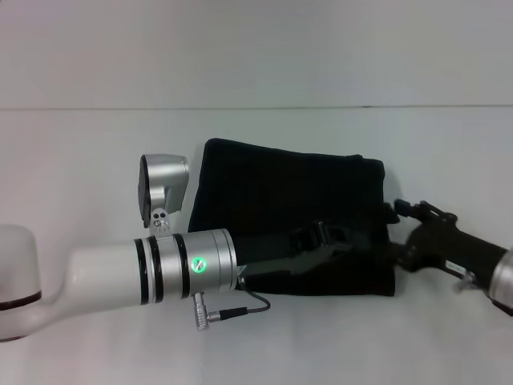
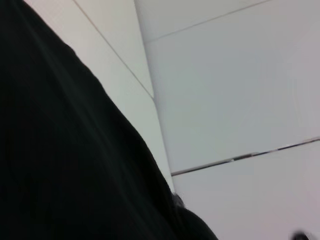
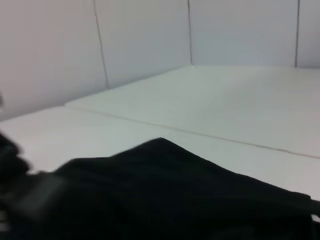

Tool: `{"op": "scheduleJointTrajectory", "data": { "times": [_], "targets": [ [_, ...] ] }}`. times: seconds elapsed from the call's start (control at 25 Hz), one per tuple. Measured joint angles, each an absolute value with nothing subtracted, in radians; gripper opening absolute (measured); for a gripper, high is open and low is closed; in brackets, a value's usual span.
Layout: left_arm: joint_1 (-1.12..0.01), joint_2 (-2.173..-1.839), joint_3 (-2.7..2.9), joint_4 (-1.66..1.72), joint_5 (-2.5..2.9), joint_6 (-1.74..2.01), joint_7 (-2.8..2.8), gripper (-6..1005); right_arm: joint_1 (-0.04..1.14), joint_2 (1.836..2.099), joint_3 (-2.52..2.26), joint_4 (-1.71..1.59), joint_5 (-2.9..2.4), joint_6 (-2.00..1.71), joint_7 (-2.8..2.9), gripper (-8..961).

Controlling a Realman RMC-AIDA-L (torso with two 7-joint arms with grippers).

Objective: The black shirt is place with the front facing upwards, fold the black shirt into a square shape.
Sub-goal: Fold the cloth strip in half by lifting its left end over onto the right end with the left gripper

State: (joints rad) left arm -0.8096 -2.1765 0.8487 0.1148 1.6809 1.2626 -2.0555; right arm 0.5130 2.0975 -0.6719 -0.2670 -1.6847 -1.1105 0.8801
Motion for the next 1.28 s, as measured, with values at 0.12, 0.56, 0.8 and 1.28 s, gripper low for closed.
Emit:
{"op": "scheduleJointTrajectory", "data": {
  "times": [0.12, 0.56, 0.8, 1.28],
  "targets": [
    [-0.809, -2.177, 0.849, 0.115, 1.685, 1.276, -2.046, 70, 0.551, 2.1, -0.67, -0.249, -1.681, -1.058, 0.88, 941],
    [-0.786, -2.177, 0.88, 0.11, 1.695, 1.273, -2.018, 82, 0.566, 2.099, -0.662, -0.249, -1.614, -1.03, 0.88, 942],
    [-0.775, -2.177, 0.88, 0.102, 1.691, 1.227, -2.003, 88, 0.541, 2.097, -0.615, -0.256, -1.611, -1.024, 0.881, 941],
    [-0.776, -2.176, 0.881, 0.103, 1.693, 1.3, -1.911, 144, 0.45, 2.093, -0.362, -0.268, -1.567, -1.103, 0.881, 942]
  ]
}}
